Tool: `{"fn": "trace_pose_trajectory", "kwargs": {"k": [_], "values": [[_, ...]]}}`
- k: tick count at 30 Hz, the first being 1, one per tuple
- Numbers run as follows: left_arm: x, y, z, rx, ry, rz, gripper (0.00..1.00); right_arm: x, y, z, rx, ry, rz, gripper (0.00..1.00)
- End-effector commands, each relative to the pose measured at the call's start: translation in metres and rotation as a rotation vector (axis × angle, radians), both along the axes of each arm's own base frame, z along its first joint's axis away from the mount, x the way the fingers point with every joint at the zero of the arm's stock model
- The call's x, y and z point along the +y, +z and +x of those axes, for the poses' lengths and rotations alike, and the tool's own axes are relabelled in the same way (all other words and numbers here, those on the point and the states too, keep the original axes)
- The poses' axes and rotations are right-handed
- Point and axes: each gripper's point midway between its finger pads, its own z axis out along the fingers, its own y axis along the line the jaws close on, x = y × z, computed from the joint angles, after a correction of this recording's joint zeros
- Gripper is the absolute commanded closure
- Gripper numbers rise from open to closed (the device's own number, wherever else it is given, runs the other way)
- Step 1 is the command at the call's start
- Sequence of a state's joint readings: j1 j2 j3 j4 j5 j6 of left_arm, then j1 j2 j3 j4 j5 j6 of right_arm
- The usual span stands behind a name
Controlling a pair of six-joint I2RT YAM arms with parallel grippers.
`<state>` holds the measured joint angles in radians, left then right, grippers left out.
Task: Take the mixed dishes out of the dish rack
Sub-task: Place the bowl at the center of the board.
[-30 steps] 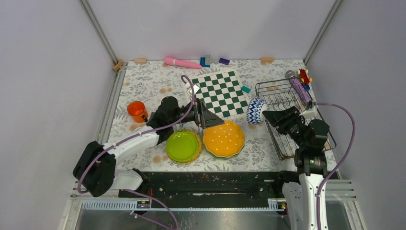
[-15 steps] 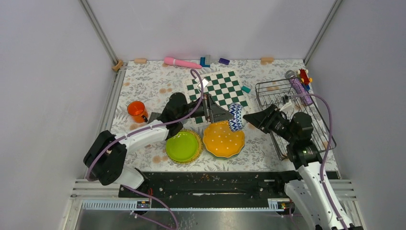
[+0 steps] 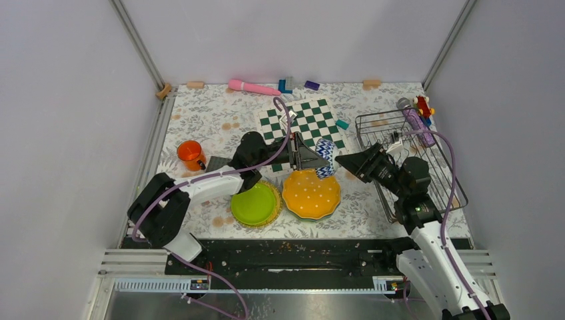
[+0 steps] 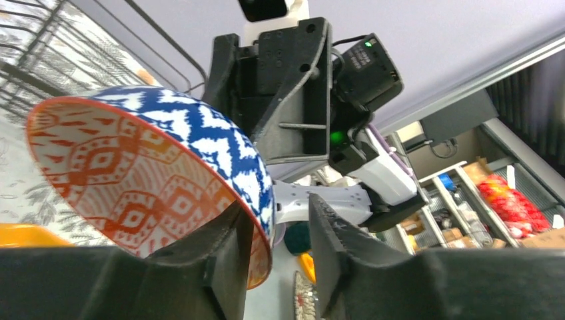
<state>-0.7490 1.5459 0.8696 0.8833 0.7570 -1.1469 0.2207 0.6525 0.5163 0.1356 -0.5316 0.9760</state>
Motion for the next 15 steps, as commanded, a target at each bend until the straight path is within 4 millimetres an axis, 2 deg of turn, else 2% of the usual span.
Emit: {"fn": "trace_pose_trajectory", "kwargs": {"k": [1, 4, 6, 7, 9, 10, 11, 13, 14, 15], "values": [[0.003, 0.043, -0.017, -0.098, -0.082, -0.136, 0.71, 0.003, 0.037, 0.001, -0.129, 0.005, 0.062, 1.0], [0.004, 0.044, -0.019, -0.097, -0.079, -0.14, 1.0, 0.003, 0.037, -0.001, -0.129, 0.002, 0.069, 1.0], [0.005, 0.045, -0.02, -0.102, -0.071, -0.139, 1.0, 0.002, 0.037, -0.002, -0.127, -0.003, 0.074, 0.98], [0.006, 0.044, -0.02, -0.1, -0.068, -0.133, 1.0, 0.002, 0.036, -0.002, -0.122, -0.005, 0.075, 0.93], [0.007, 0.041, -0.021, -0.106, -0.056, -0.115, 1.0, 0.0, 0.036, -0.004, -0.119, -0.017, 0.076, 0.76], [0.007, 0.04, -0.021, -0.106, -0.048, -0.102, 1.0, -0.001, 0.036, -0.005, -0.123, -0.021, 0.076, 0.63], [0.008, 0.038, -0.02, -0.111, -0.035, -0.09, 1.0, -0.002, 0.036, -0.006, -0.124, -0.027, 0.071, 0.48], [0.011, 0.033, -0.019, -0.116, -0.009, -0.055, 1.0, -0.007, 0.031, -0.008, -0.104, -0.055, 0.051, 0.08], [0.013, 0.032, -0.019, -0.125, 0.01, -0.038, 1.0, -0.01, 0.029, -0.009, -0.096, -0.071, 0.042, 0.01], [0.015, 0.028, -0.017, -0.131, 0.033, -0.011, 1.0, -0.013, 0.027, -0.01, -0.091, -0.09, 0.036, 0.01]]}}
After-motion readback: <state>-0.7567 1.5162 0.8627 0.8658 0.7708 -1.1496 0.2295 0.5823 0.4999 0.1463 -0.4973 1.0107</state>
